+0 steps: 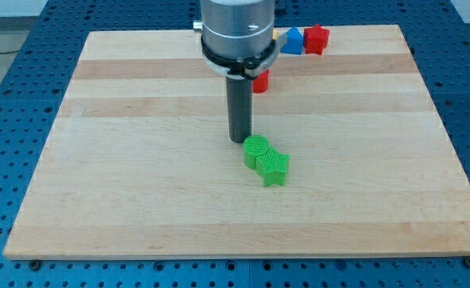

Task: Move the red circle to the bottom right of the red star

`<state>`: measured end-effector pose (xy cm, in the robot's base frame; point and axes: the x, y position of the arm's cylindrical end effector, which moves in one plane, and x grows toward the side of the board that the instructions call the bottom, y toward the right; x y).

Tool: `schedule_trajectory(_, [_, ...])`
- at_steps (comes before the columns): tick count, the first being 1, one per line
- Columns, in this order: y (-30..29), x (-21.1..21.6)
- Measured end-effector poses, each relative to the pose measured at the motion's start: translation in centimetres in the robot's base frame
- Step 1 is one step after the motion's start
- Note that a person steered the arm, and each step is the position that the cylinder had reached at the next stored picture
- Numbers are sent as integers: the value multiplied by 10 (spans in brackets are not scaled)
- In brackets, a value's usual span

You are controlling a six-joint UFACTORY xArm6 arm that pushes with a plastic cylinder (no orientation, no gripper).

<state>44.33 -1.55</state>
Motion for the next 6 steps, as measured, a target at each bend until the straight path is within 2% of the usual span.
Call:
schedule_trajectory(2, [-40, -93])
schedule_trajectory(3, [-16, -120])
schedule_trajectory(4, [37, -121])
schedule_trajectory(6, [72, -94])
